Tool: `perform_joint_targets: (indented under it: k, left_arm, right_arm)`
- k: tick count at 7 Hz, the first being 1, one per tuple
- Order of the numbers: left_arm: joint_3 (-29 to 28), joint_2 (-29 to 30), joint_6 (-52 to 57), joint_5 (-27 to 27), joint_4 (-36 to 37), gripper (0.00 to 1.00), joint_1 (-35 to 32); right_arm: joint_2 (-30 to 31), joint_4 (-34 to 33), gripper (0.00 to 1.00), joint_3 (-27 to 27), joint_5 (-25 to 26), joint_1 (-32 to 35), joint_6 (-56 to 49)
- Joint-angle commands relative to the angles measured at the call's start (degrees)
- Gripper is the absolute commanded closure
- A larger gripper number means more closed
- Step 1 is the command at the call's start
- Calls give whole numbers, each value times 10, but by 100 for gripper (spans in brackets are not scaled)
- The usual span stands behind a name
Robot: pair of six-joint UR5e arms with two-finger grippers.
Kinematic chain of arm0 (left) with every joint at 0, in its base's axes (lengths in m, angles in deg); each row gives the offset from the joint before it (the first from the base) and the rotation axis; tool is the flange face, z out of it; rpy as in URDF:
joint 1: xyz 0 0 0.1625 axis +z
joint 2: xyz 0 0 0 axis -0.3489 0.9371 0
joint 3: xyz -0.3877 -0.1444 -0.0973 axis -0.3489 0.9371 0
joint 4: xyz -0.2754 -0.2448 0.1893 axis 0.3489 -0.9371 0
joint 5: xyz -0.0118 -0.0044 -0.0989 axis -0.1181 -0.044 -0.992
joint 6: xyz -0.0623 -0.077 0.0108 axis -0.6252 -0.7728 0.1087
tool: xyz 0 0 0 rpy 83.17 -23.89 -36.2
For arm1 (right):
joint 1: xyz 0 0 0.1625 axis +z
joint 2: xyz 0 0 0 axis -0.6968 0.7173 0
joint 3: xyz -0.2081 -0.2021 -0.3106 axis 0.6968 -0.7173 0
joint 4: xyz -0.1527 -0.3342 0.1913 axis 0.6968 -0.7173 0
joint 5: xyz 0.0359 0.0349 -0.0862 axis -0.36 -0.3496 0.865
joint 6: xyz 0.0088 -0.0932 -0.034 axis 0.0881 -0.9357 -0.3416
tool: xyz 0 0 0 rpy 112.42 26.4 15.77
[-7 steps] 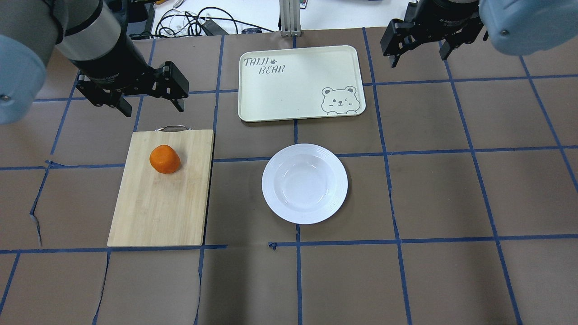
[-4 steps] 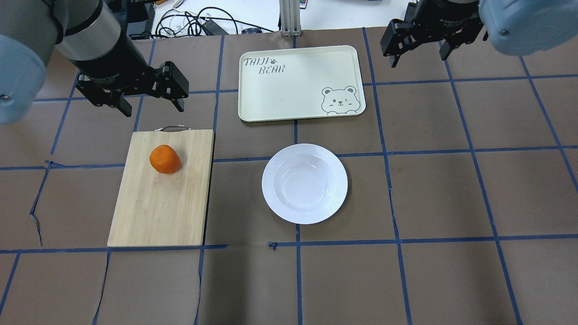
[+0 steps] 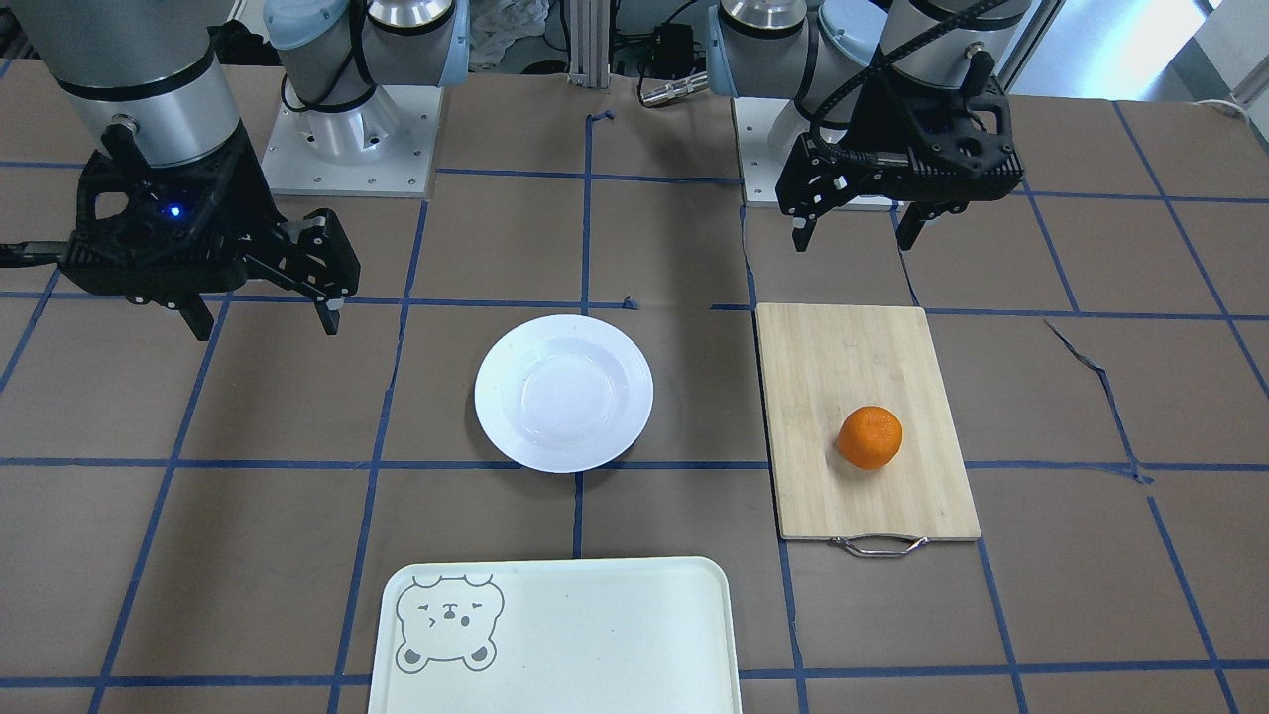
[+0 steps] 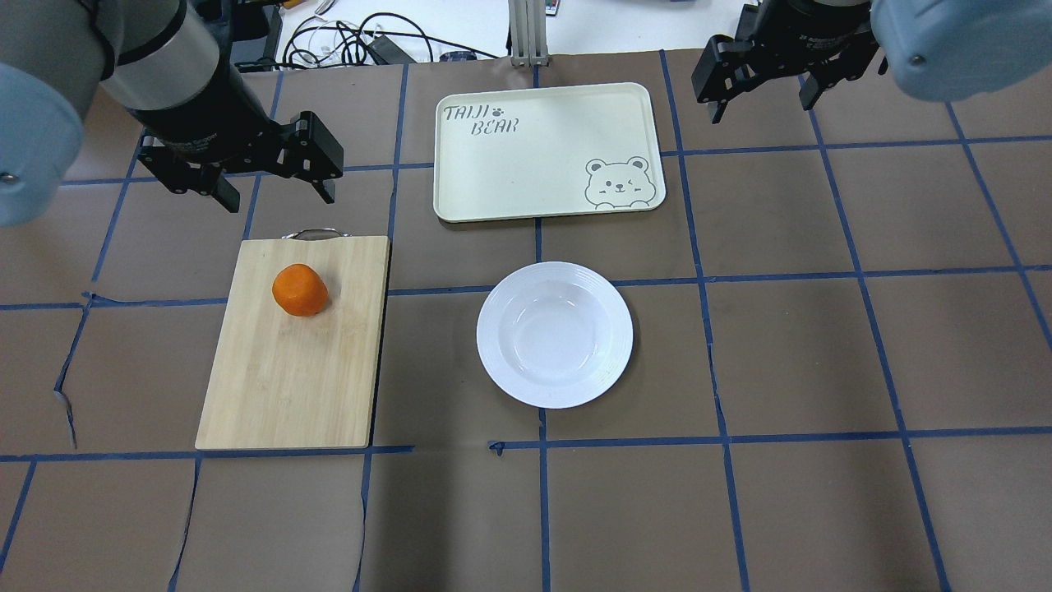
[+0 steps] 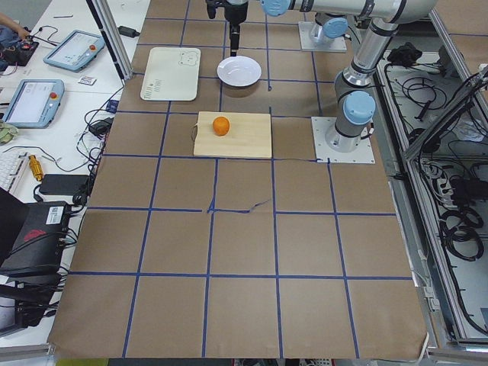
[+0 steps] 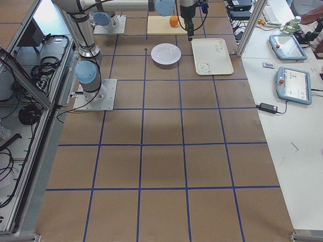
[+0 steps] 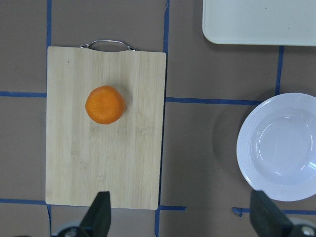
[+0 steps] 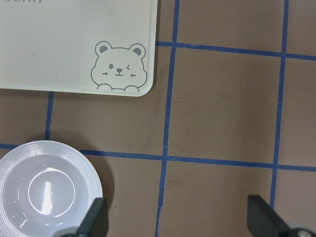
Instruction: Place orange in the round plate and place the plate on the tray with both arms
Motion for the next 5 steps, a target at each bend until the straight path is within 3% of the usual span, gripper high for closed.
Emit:
perform_joint_targets:
  k: [1,5]
  left_arm:
    - [-2,0,0,0,-1,0,0]
    - [1,3,3,-8,24,0,2]
  right_arm:
    - [0,-1,0,-1,0,-1,0]
    - [0,-1,0,-1,0,-1,1]
